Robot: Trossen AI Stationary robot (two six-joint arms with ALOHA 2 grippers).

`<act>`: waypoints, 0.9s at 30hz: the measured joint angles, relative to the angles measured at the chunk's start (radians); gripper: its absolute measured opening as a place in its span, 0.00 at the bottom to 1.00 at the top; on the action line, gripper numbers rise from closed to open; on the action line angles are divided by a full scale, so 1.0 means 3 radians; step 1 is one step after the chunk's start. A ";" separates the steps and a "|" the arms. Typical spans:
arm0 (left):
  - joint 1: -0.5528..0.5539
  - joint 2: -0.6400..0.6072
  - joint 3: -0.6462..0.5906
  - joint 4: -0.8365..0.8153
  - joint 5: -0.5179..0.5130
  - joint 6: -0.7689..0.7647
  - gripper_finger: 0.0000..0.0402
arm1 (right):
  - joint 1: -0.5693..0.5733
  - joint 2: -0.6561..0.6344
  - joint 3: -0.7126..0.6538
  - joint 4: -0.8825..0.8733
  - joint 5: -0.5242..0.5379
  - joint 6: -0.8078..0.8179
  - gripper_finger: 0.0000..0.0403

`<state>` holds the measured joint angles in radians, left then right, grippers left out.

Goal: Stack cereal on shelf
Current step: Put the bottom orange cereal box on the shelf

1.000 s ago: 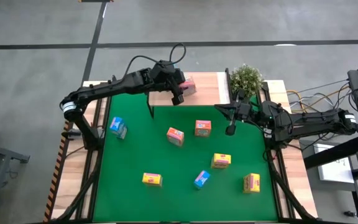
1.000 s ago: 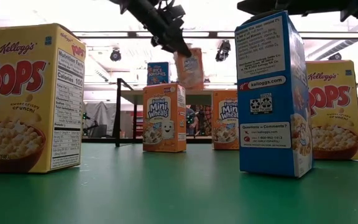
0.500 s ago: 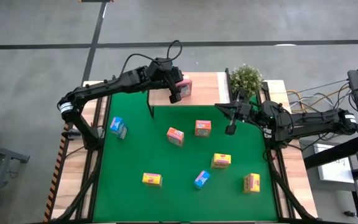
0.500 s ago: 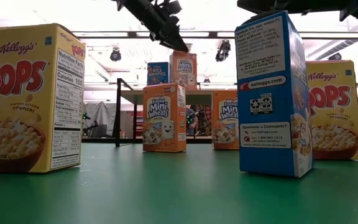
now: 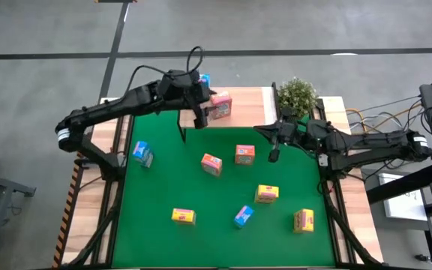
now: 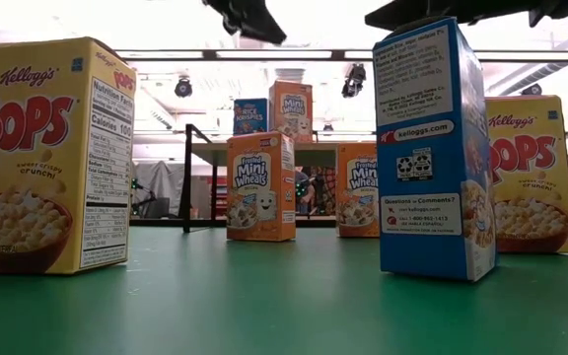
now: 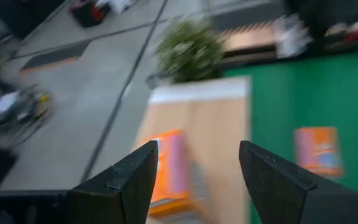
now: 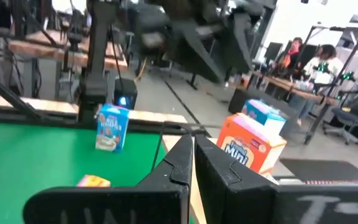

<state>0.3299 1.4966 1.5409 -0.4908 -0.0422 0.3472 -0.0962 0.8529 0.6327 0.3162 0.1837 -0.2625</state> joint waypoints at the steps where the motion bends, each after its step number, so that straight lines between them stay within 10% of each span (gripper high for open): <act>1: -0.0050 -0.0046 -0.0074 0.0081 0.0053 -0.0042 0.52 | -0.0012 0.0032 0.0022 -0.0015 0.0000 0.0000 0.02; 27: -0.0747 -0.2018 -0.2922 0.2450 0.0088 -0.0235 0.51 | -0.0462 0.0809 0.1690 -0.1693 -0.0471 -0.0111 0.02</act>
<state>0.1059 0.8912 0.6643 0.2443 -0.0158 0.2768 -0.2347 1.0958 1.1397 -0.1916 0.0425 -0.2957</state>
